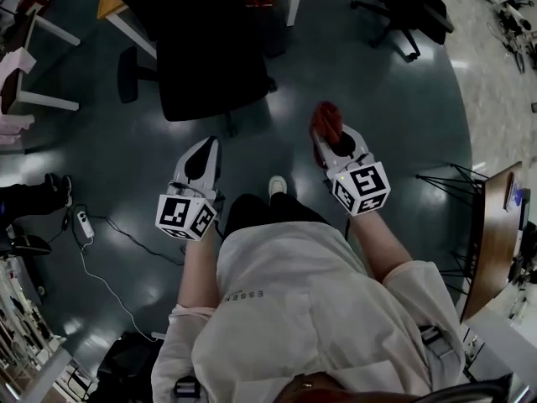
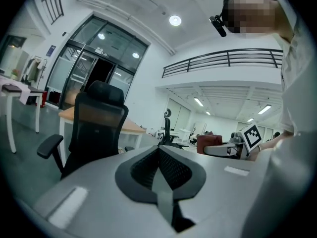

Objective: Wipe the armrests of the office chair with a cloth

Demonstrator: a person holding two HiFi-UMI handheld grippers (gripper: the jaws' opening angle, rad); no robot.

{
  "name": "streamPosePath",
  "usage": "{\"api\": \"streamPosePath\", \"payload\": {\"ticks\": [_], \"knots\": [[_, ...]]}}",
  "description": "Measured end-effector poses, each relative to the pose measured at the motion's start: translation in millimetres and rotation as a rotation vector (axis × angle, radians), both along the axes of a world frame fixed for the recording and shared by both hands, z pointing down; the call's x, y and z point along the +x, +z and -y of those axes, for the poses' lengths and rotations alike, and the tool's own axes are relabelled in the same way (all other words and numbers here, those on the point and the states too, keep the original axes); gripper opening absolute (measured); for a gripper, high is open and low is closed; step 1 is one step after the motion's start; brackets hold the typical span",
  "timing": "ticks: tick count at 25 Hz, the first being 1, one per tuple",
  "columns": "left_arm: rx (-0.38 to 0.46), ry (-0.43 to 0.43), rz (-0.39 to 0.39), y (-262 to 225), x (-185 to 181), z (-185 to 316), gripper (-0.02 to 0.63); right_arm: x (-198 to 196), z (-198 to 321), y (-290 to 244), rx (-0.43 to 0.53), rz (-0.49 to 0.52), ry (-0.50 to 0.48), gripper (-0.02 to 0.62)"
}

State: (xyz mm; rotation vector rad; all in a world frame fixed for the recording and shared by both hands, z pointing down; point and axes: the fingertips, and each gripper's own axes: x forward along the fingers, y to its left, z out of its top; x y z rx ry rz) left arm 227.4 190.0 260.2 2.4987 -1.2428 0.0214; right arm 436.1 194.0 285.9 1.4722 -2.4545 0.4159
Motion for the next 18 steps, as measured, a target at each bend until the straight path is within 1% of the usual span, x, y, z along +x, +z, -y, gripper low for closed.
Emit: {"api": "streamPosePath", "payload": {"ticks": [4,7,10,13,18], "knots": [[-0.037,0.021,-0.005,19.0,14.5,47.2,0.017,9.8,50.3,19.1,-0.037,-0.02,0.009,0.055],[-0.053,0.044,-0.014,32.2,14.9,92.7,0.017,7.5,94.1,33.5,-0.064,-0.033,0.025,0.055],[-0.063,0.063,-0.022,47.7,14.7,149.4,0.017,2.6,147.2,44.0,-0.074,-0.052,0.038,0.055],[-0.078,0.096,-0.031,60.5,22.7,205.0,0.017,0.9,197.5,54.6,-0.093,-0.089,0.044,0.055],[-0.113,0.145,-0.04,74.9,28.7,301.6,0.017,-13.2,295.1,75.4,-0.134,-0.155,0.028,0.055]]}}
